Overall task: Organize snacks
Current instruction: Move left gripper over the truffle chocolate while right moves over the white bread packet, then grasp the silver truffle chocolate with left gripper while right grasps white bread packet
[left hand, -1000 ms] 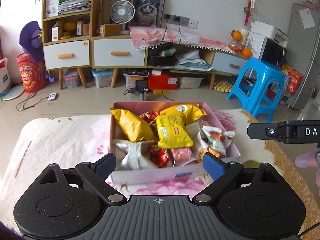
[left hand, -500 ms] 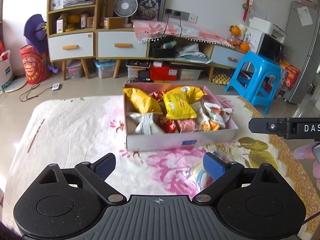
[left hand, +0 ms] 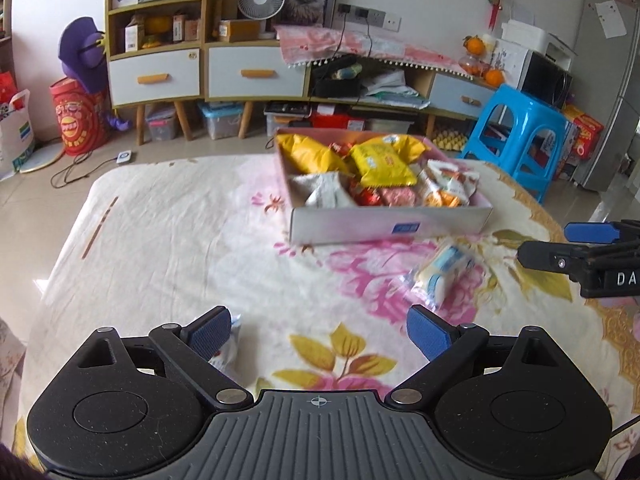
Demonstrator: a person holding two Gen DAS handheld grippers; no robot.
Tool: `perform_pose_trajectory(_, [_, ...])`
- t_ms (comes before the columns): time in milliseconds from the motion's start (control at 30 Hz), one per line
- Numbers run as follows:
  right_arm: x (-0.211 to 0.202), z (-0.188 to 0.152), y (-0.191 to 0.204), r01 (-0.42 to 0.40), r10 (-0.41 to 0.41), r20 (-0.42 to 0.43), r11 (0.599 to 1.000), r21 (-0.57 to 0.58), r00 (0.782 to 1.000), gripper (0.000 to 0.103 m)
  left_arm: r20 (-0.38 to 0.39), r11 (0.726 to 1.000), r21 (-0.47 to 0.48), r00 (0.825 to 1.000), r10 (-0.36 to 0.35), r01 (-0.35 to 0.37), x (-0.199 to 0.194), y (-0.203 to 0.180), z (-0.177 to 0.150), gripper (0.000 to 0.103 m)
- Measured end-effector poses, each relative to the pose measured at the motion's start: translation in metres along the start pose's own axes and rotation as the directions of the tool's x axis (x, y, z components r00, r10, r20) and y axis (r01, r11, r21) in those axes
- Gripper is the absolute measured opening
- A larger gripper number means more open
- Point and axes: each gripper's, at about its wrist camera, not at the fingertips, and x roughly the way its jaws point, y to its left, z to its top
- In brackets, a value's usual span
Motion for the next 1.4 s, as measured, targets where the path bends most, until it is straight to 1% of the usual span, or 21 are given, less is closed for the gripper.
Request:
perform_pose_trajectory(200, [0.003,-0.017,0.007,-0.004,0.004,-0.012,0.999,-0.047,1.000,0.092,-0.002,0.999,0.010,0.999,0.033,-0.033,-0.002,0.009,-0.016,0.096])
perform_pose_trajectory(300, [0.005,-0.025,0.012,-0.006,0.005,-0.020,0.998,-0.066,1.000,0.093,-0.004,0.997,0.030,0.998,0.068,-0.068,-0.002,0.014,-0.026,0.096])
perform_pose_trajectory(467, [0.013,-0.038,0.021,-0.018,0.013,-0.051,0.993,-0.114,0.999,0.093,-0.035,0.995,0.032,0.995,0.092,-0.091,0.001,0.025,-0.041,0.096])
perform_pose_trajectory(633, [0.023,-0.047,0.031,-0.041,0.028,-0.088,0.987,-0.156,0.996,0.094,-0.058,0.989,0.073,0.990,0.132,-0.127,0.011,0.032,-0.054,0.097])
perform_pose_trajectory(767, [0.035,-0.052,0.037,-0.055,0.034,-0.129,0.985,-0.162,0.991,0.094,-0.061,0.987,0.061,0.986,0.152,-0.149,0.022,0.040,-0.061,0.097])
perform_pose_trajectory(833, [0.043,-0.053,0.038,-0.054,0.031,-0.150,0.987,-0.150,0.988,0.094,-0.066,0.987,0.049,0.985,0.157,-0.154,0.027,0.043,-0.063,0.098])
perform_pose_trajectory(900, [0.050,-0.053,0.038,-0.052,0.029,-0.171,0.990,-0.131,0.985,0.094,-0.053,0.989,0.026,0.988,0.147,-0.146,0.030,0.046,-0.064,0.100])
perform_pose_trajectory(1000, [0.061,-0.051,0.036,-0.055,0.039,-0.209,0.996,-0.069,0.977,0.094,-0.036,0.989,0.023,0.988,0.148,-0.147,0.033,0.046,-0.063,0.102])
perform_pose_trajectory(1133, [0.069,-0.041,0.038,-0.045,0.041,-0.214,0.999,-0.010,0.976,0.095,-0.024,0.989,0.022,0.989,0.148,-0.147,0.037,0.046,-0.061,0.102])
perform_pose_trajectory(1233, [0.076,-0.031,0.038,-0.038,0.049,-0.214,0.998,0.055,0.976,0.095,-0.031,0.988,0.011,0.987,0.156,-0.155,0.042,0.045,-0.055,0.102])
perform_pose_trajectory(1400, [0.091,-0.017,0.038,0.024,0.003,-0.204,0.992,0.128,0.979,0.095,-0.046,0.985,-0.009,0.984,0.173,-0.173,0.051,0.041,-0.046,0.102])
